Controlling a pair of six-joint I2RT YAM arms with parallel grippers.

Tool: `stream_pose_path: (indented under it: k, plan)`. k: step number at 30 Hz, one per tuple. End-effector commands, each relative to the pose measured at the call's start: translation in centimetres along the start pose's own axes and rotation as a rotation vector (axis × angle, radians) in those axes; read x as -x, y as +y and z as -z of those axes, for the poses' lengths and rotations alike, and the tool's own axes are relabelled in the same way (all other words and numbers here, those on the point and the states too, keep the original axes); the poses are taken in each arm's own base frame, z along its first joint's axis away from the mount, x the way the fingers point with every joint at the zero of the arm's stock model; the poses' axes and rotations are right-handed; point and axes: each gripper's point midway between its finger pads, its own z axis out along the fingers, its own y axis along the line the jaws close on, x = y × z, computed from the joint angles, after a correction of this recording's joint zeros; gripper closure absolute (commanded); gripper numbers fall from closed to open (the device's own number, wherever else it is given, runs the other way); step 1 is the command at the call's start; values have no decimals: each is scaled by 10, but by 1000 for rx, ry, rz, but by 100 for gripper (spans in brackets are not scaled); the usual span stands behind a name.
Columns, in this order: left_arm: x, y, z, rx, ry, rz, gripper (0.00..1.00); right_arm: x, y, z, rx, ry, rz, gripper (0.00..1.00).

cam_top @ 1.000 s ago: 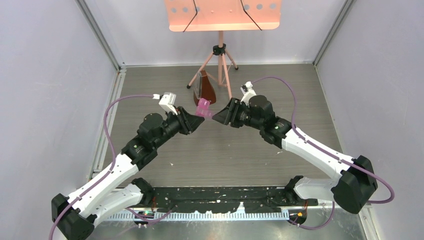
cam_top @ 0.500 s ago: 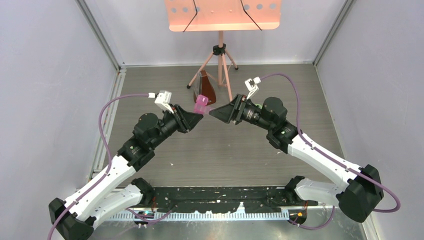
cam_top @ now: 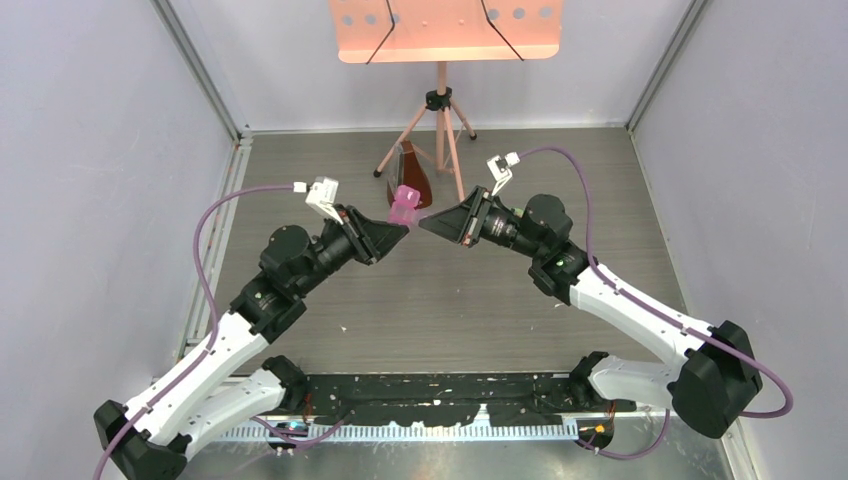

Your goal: Sort the pills into containers

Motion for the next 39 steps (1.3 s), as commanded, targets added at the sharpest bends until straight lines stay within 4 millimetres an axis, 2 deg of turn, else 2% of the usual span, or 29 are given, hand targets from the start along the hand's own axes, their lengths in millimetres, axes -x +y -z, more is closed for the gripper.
stream_pose_path:
  k: [1,2,3,4,5,6,8,9,12,13,14,20,28,31,39]
  plan:
    - [31,-32,10,-98,-76,-22,95,8,13,1,85,-33,-39,80]
    - [30,-34,10,-107,-72,-23,90,8,13,1,88,-31,-48,89]
    - [29,-35,10,-114,-68,-24,77,7,12,1,81,-26,-51,92]
    - [28,-35,10,-117,-62,-25,53,9,12,1,74,-31,-48,94]
    - [27,-34,10,-114,-57,-24,33,5,4,1,35,-18,-53,94]
    - [26,-31,10,-99,-56,-24,20,10,3,2,13,-37,-48,95]
    - [26,-21,12,-46,-57,-37,4,11,-8,5,-52,-44,-36,94]
    - [25,-12,15,-5,-56,-45,1,9,-18,8,-109,-45,-35,95]
    - [28,2,25,63,-81,-94,1,5,-35,15,-211,-24,-15,94]
    - [29,6,28,82,-90,-110,1,-2,-49,21,-278,2,-3,94]
    - [31,10,31,97,-100,-127,1,-4,-54,23,-304,15,3,95]
    - [31,30,40,188,-93,-207,1,-49,-107,49,-503,168,-13,95]
    - [16,37,33,190,-42,-182,1,-111,-163,57,-605,391,-65,94]
    - [10,38,30,170,-45,-165,1,-125,-177,60,-615,412,-91,95]
    - [-8,52,29,190,-18,-132,1,-151,-194,54,-569,479,-137,92]
